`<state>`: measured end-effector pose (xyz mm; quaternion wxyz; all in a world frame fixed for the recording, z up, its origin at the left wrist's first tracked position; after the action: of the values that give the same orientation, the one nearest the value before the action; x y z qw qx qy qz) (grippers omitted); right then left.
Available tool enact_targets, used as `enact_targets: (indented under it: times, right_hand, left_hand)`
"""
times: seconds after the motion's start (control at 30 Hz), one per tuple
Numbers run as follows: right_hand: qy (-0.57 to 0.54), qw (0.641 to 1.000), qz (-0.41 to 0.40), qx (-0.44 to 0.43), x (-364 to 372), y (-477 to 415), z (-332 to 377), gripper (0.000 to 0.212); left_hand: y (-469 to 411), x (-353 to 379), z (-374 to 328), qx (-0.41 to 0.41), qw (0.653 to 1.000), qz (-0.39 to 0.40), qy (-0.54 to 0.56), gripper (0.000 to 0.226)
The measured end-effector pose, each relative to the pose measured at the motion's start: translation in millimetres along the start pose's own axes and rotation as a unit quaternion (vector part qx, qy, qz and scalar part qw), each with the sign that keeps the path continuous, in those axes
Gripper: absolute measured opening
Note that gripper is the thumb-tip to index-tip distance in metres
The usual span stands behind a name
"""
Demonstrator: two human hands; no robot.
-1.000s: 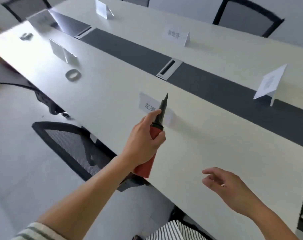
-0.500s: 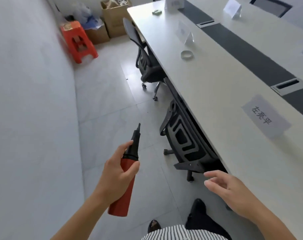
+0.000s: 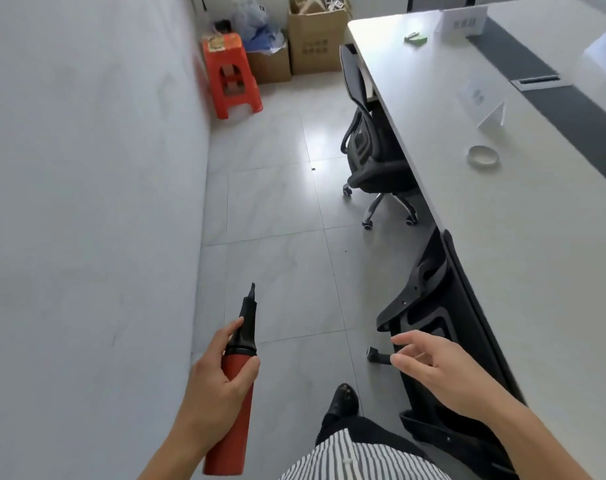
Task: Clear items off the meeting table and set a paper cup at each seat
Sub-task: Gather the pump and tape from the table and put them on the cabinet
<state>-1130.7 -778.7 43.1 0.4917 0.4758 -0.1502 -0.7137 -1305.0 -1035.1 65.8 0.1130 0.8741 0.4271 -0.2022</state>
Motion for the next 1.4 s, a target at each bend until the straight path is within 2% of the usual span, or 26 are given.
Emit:
enact_targets:
  times: [0.17, 0.3, 0.43, 0.63, 0.83, 1.03, 1.27, 1.4]
  right_hand:
    - [0.019, 0.998, -0.007, -0.054, -54.5, -65.8, 91.1, 0.035]
    - [0.024, 0.997, -0.01, -0.07, -87.1, -106.9, 130.5, 0.035]
    - [0.031, 0.999, -0.02, -0.037, -113.2, -155.4, 141.6, 0.035]
    - [-0.009, 0.997, -0.076, 0.034, -159.6, -234.9, 163.6, 0.036]
    - [-0.092, 0.982, -0.142, 0.089, -216.1, -278.7, 203.7, 0.036]
    - [-0.162, 0.953, -0.18, 0.182, -254.7, -296.4, 175.3, 0.036]
    - [-0.247, 0.89, -0.267, 0.276, -326.8, -355.8, 89.3, 0.03]
    - [-0.263, 0.853, -0.312, 0.326, -370.8, -416.5, 32.2, 0.042]
  left_hand:
    - [-93.0, -11.4, -18.6, 0.01, 1.0, -0.003, -0.02, 0.054]
    - [-148.4, -9.3, -19.8, 0.003, 1.0, -0.005, -0.004, 0.053]
    - [-217.0, -5.9, -7.4, 0.0, 1.0, 0.013, 0.005, 0.054]
    - [-373.2, -4.1, -6.2, 0.034, 0.998, 0.062, -0.003, 0.055]
    - [-527.0, 19.5, -44.3, 0.08, 0.982, 0.17, -0.011, 0.052]
    - [-623.4, 87.1, -86.7, 0.123, 0.952, 0.279, -0.022, 0.051]
    - [-682.8, 183.7, -124.8, 0.137, 0.931, 0.337, -0.019, 0.052]
    - [-712.0, 224.5, -147.5, 0.139, 0.922, 0.358, -0.043, 0.052]
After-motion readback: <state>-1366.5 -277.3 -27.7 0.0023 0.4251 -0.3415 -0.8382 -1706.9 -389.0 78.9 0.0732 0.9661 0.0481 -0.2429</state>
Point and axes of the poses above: each hand's wrist, its own y-axis away from the middle knuckle, its own x-axis out of the palm, z = x × y, the point moved 6 cm from there along -y, towards the middle knuckle, and after that the axes turned 14 degrees about x, right-handed, at the moved point
